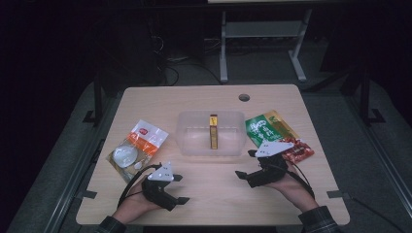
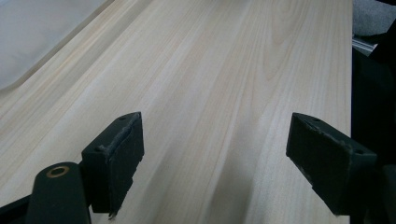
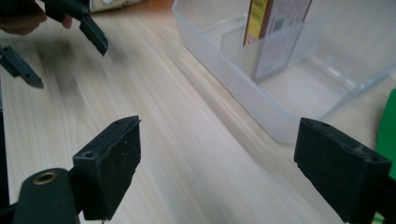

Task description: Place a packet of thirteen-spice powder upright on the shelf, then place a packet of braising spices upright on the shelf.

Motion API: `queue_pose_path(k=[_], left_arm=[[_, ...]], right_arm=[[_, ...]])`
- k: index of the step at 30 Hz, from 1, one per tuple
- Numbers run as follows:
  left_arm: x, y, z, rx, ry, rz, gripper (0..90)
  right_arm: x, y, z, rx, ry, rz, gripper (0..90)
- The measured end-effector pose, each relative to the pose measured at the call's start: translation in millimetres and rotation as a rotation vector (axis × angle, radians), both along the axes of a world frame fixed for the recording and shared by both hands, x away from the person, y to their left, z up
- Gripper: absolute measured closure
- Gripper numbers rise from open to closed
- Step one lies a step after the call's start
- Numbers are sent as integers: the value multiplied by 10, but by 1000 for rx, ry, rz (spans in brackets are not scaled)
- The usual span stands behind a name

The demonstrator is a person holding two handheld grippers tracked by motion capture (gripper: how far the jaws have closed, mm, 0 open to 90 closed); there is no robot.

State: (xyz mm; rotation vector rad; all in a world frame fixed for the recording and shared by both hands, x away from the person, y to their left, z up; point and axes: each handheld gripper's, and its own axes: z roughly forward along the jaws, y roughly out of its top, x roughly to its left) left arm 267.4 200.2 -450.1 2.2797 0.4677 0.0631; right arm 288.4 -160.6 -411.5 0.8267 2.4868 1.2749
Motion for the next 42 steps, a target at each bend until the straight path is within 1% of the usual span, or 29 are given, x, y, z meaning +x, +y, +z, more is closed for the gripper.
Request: queue_pose_path(k=[2,5,6,8,11,13,14,15,16,17,19,21,22,23,24,26,27,29,31,32,33,34,35,36,37,38,39,41,42], left_arm=[[4,9,5,6,-7,-5,186],[5,13,6,9,-7,-5,186],[6,13,6,12,-9,-5,186],[5,12,7,9,-8,-1,186],[7,13,7,8,-2,1,186],[5,13,6,7,-2,4,186],[6,12,5,7,-1,3,186],[6,10,3,6,-1,2,186],[6,8,2,5,1,3,186],[7,6,0,5,1,1,186],[6,0,-5,7,2,0,186],[9,-3,-8,12,1,-1,187],[10,-5,-11,13,1,-1,187],[10,-5,-11,13,1,-1,187],[10,-6,-12,12,5,-1,187],[16,-11,-12,9,10,-3,188],[16,-11,-12,9,10,-3,188],[20,-13,-16,11,15,-1,188],[21,-12,-17,13,14,-2,188],[20,-13,-17,13,13,-2,188],[20,-13,-16,13,13,-3,188],[21,-14,-15,12,11,-4,188],[21,-14,-15,12,11,-4,189],[23,-18,-17,15,9,-3,189],[25,-20,-18,16,10,-4,189],[24,-23,-22,14,13,-2,189],[24,-23,-22,14,13,-2,189],[25,-21,-23,14,14,0,189],[25,-21,-23,14,14,0,189]], right_arm=[[-18,-45,-23,-4,0,-14,138],[-17,-124,-64,-12,13,-21,125],[-8,-154,-86,-16,12,-19,112],[25,-215,-125,-34,22,-33,102],[89,-314,-171,-54,36,-68,99],[130,-400,-185,-49,42,-81,107],[149,-447,-186,-40,42,-87,134],[164,-489,-185,-37,41,-99,141],[185,-526,-185,-36,52,-116,147],[210,-562,-188,-34,58,-128,177],[253,-626,-197,-43,49,-162,246],[315,-688,-204,-42,52,-187,324],[344,-711,-207,-43,52,-206,342],[344,-711,-207,-43,52,-206,342],[377,-739,-211,-43,46,-210,368],[468,-811,-233,-18,52,-248,440],[500,-829,-241,-23,60,-259,455],[569,-863,-245,-60,43,-289,532],[645,-917,-239,-55,40,-316,625],[645,-917,-239,-55,40,-316,625],[737,-975,-237,-56,50,-344,721],[788,-999,-241,-62,57,-350,758],[788,-999,-241,-62,57,-350,758],[884,-1039,-248,-77,66,-368,849],[937,-1058,-254,-86,77,-373,871],[987,-1063,-262,-106,78,-377,896],[987,-1063,-262,-106,78,-377,896],[1103,-1085,-305,-140,88,-384,898],[1103,-1085,-305,-140,88,-384,898]])
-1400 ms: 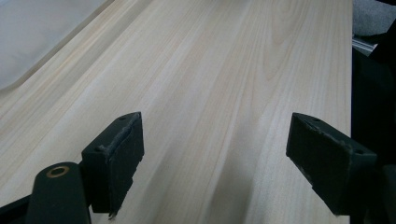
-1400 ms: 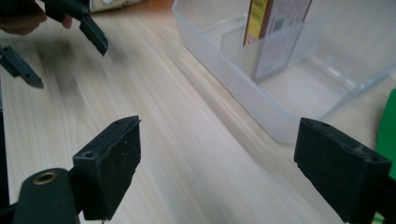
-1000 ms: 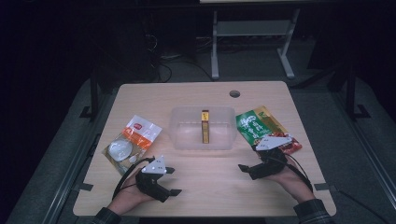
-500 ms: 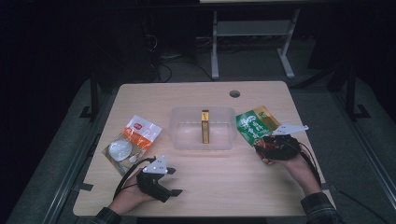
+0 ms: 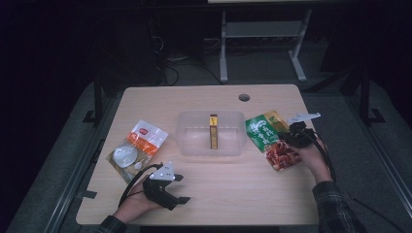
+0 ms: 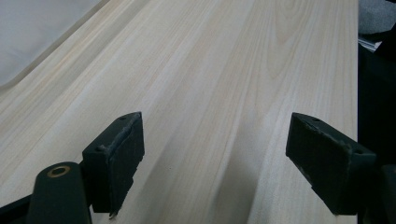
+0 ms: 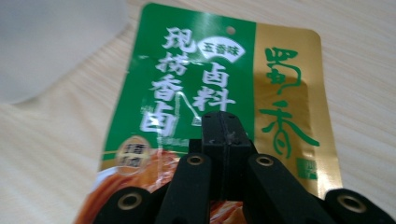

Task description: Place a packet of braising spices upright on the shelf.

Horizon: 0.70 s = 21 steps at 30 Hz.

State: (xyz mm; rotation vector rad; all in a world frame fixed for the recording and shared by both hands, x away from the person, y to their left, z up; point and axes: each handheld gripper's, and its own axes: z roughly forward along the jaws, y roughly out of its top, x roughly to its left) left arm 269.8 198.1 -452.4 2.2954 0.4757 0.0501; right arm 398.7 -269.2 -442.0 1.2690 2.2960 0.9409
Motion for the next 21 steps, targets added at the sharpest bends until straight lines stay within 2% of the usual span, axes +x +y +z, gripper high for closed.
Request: queue_pose_path(k=[1,2,3,5,8,10,11,12,13,15,20,21], left_arm=[[4,6,-4,0,0,-1,190],[4,6,-4,0,0,-1,190],[8,9,-9,4,0,-1,190],[8,9,-8,6,0,-1,190],[6,9,-9,5,0,-1,191],[6,8,-12,7,1,2,191],[6,8,-12,7,1,2,191],[4,6,-13,7,1,1,191],[4,6,-13,7,1,1,191],[-3,5,-11,10,2,0,192],[-8,2,-11,11,2,-2,192],[-7,0,-10,13,4,-2,192]], right_arm=[[50,1,-52,-30,32,5,899],[50,1,-52,-30,32,5,899],[81,13,-92,-62,41,9,899],[101,31,-128,-87,56,12,899],[112,47,-157,-102,75,11,900],[101,83,-171,-132,74,11,900],[101,83,-171,-132,74,11,900],[93,101,-168,-158,85,24,900],[93,101,-168,-158,85,24,900],[72,75,-153,-137,126,28,900],[-22,77,-145,-127,142,47,900],[-87,87,-146,-123,141,59,900]])
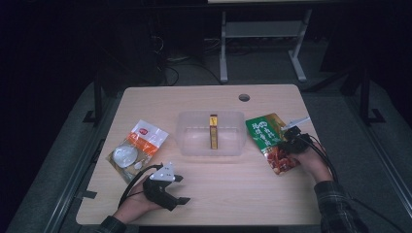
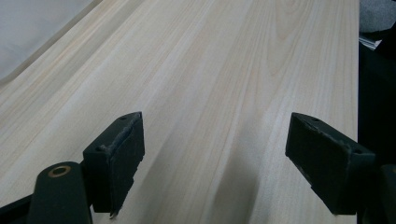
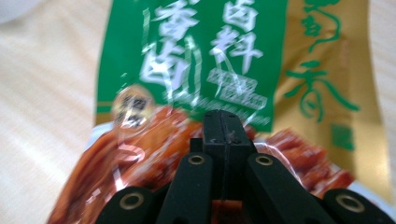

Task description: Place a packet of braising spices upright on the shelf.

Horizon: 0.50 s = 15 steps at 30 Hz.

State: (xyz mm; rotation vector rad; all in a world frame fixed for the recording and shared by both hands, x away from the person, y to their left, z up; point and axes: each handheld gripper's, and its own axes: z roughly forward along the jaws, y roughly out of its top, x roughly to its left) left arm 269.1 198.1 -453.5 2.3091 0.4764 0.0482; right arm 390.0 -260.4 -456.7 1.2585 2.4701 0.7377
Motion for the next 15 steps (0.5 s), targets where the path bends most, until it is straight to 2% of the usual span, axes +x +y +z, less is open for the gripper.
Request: queue_pose_path(k=[5,6,8,9,10,11,12,15], left_arm=[[-1,-13,-7,0,1,-3,193],[-7,-23,-7,-6,3,1,193],[-1,-20,-3,2,-1,-4,193],[0,-20,-1,2,-2,-2,193],[5,-16,0,-1,-3,-3,193],[5,-16,0,-1,-3,-3,193],[7,-8,-1,-2,0,0,193],[11,0,-2,-8,2,7,193]], right_arm=[[-119,26,7,-15,-1,21,900],[-156,40,10,-32,-21,44,900],[-154,33,15,-35,-33,57,900],[-139,14,26,-42,-48,43,900],[-76,-58,46,-67,-68,5,900],[-76,-58,46,-67,-68,5,900],[-10,-143,45,-67,-70,-28,900],[19,-213,42,-70,-57,-50,900]])
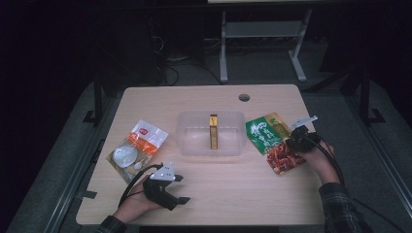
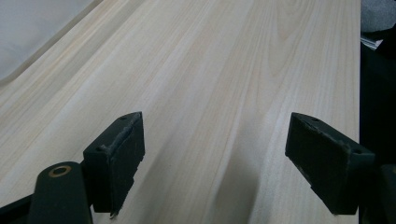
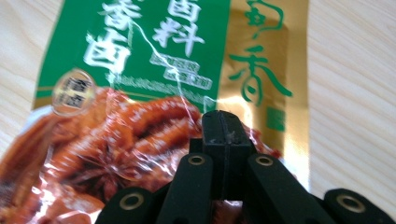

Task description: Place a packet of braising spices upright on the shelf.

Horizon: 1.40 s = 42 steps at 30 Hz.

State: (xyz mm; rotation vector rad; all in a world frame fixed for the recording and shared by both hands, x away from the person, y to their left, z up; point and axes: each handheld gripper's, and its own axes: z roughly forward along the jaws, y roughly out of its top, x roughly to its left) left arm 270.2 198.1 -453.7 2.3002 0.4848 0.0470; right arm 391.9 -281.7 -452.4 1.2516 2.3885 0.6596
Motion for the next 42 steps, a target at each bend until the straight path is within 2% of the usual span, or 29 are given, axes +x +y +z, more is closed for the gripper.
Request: queue_pose_path(k=[2,4,6,8,9,11,12,13,15,16,17,19,21,24,26,29,32,35,37,38,39,40,42], left_arm=[[0,2,0,-1,0,0,194],[-3,6,3,9,-3,-5,194],[-13,4,8,7,-6,-7,193],[-22,-2,8,1,-1,-2,195],[-18,0,8,8,-3,-7,195],[-13,-10,-5,8,-1,-7,195],[-9,-20,-8,13,-2,-12,195],[-9,-24,-7,14,-2,-14,195],[-12,-27,-4,13,-2,-13,195],[-12,-27,-4,13,-2,-13,195],[-11,-24,-6,13,-2,-12,195],[-10,-23,-7,13,-2,-12,195],[-10,-25,-7,14,-2,-12,195],[-12,-30,-9,13,0,-12,195],[-14,-46,-18,4,6,-8,195],[-4,-50,-14,17,3,-20,195],[-7,-59,-19,10,9,-17,195],[-8,-58,-23,7,9,-15,195],[-4,-49,-23,15,6,-17,195],[-4,-49,-23,15,6,-17,195],[1,-45,-25,13,8,-15,195],[8,-41,-22,18,7,-17,195],[7,-46,-22,9,11,-8,195]], right_arm=[[-2,-12,-5,-5,5,7,900],[-23,-24,-3,-17,42,17,900],[-43,-55,9,-45,54,22,900],[-53,-88,3,-44,54,13,900],[-83,-139,-2,-11,75,3,900],[-94,-147,-4,-7,80,13,900],[-122,-122,2,-22,90,33,900],[-135,-105,1,-13,94,50,900],[-169,-72,11,26,131,86,900],[-169,-72,11,26,131,86,900],[-211,-10,12,44,144,133,900],[-233,44,14,33,143,162,900],[-259,103,10,58,152,191,900],[-302,200,12,38,139,220,900],[-308,255,5,47,135,237,900],[-300,375,0,58,130,271,900],[-288,512,1,41,120,307,900],[-264,562,6,36,104,322,900],[-212,525,17,76,68,300,900],[-212,525,17,76,68,300,900],[-113,466,44,71,17,256,900],[-53,422,55,94,-8,224,900],[91,352,61,75,-39,172,900]])
